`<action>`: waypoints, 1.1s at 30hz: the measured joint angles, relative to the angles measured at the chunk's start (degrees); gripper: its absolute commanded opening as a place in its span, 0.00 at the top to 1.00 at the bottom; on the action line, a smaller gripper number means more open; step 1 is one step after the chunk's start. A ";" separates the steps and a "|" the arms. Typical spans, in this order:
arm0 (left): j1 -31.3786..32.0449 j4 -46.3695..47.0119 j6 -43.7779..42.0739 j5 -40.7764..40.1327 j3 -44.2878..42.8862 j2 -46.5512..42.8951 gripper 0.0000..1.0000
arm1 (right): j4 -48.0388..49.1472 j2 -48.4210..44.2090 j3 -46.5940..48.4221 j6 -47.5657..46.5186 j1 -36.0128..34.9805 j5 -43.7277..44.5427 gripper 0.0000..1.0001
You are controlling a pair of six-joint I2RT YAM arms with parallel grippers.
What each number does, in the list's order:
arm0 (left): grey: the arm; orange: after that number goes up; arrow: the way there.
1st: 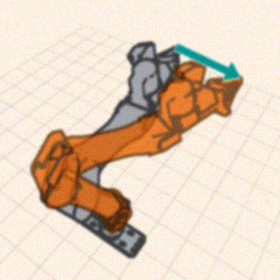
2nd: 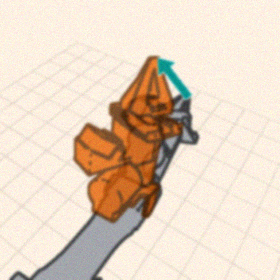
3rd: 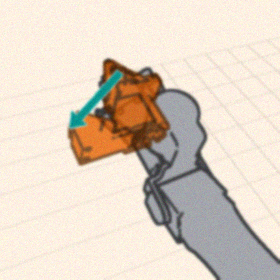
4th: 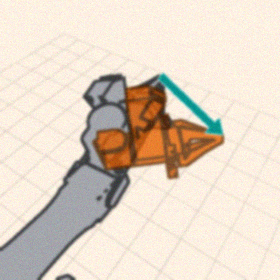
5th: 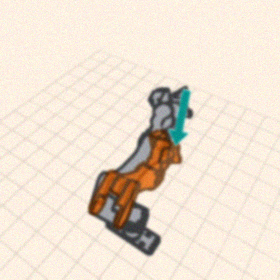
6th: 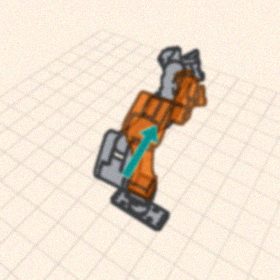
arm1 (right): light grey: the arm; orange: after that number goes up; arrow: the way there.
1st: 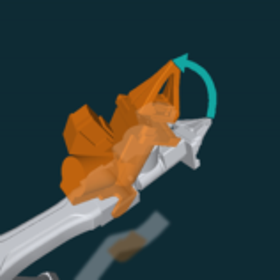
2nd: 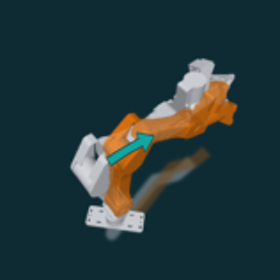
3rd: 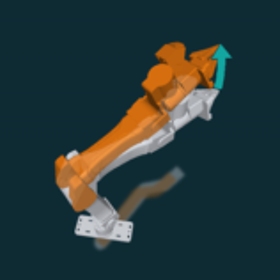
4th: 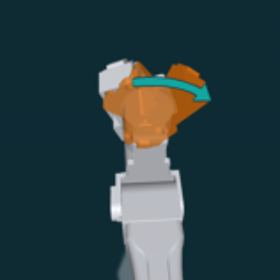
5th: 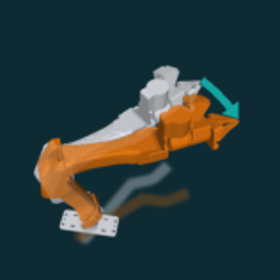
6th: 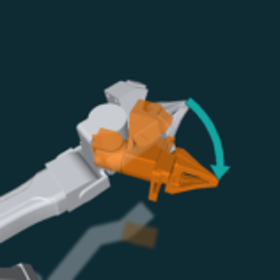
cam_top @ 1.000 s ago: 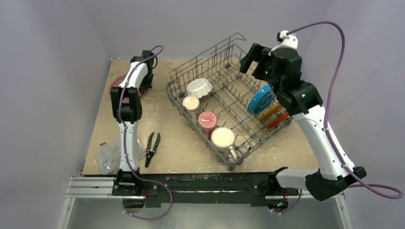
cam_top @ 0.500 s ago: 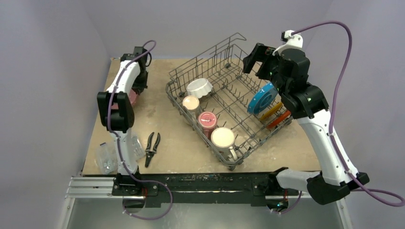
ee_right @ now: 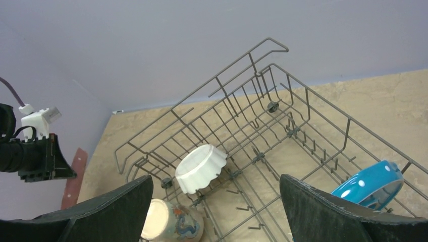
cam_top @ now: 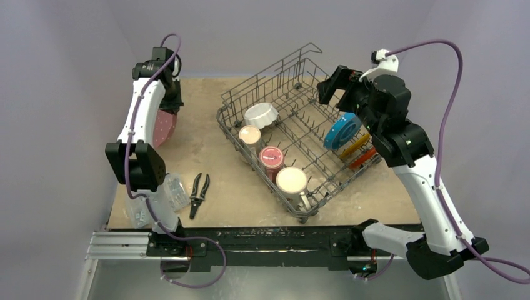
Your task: Load the mixed dishes into the dish rack
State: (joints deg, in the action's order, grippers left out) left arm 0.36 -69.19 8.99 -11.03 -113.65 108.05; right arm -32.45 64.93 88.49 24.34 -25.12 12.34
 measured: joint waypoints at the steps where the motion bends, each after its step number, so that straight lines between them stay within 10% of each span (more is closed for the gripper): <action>1: -0.11 -0.39 0.96 0.37 0.02 -0.26 1.00 | -0.07 -0.11 -0.02 -0.02 0.00 -0.04 0.02; 33: -0.09 -2.58 17.05 7.91 -0.02 -13.18 1.00 | 2.23 3.87 -0.90 -4.22 -5.97 -6.08 0.02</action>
State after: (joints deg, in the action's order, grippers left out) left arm 0.27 -71.77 26.04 -3.11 -113.67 94.87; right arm -30.22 68.79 87.59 20.12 -31.09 6.26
